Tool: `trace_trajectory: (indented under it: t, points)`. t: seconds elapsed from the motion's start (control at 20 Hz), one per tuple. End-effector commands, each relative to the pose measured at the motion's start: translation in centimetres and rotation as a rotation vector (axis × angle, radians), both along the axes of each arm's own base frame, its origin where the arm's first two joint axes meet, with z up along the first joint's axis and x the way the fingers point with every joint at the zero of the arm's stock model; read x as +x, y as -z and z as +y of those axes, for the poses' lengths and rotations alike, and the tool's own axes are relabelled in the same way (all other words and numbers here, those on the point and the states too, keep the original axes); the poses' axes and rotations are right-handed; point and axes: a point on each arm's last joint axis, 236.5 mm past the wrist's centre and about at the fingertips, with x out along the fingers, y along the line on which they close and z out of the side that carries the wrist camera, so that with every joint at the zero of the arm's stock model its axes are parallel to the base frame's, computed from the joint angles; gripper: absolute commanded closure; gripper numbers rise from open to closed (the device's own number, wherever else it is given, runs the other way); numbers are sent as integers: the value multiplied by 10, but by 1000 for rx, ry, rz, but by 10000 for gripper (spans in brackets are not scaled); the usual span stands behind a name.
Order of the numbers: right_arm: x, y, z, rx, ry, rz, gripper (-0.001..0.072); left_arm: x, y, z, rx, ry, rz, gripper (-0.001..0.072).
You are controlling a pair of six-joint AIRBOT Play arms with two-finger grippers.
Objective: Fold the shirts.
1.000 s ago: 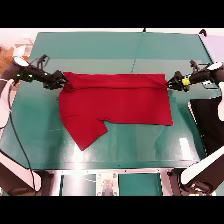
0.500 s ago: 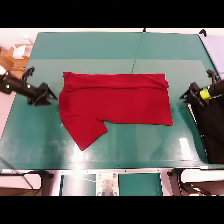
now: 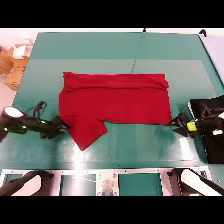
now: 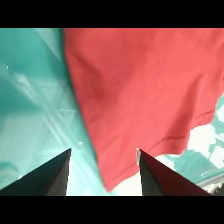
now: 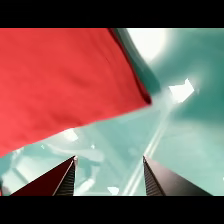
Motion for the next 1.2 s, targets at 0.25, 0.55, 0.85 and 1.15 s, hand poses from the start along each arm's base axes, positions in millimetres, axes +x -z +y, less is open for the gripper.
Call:
trace_trajectory:
  t: [0.25,0.55,0.85,1.15]
  points:
    - [29,28,3,22,263,-182,233,22,20,-16,56,-135,-97,241]
    - [43,26,-7,-17,303,-236,252,43,6,-27,-22,-199,-160,667]
    - [45,24,15,17,251,-235,691,35,-2,-39,-70,-136,-159,688]
    - [29,9,-8,-12,152,-207,694,6,-30,-43,-51,-8,-189,689]
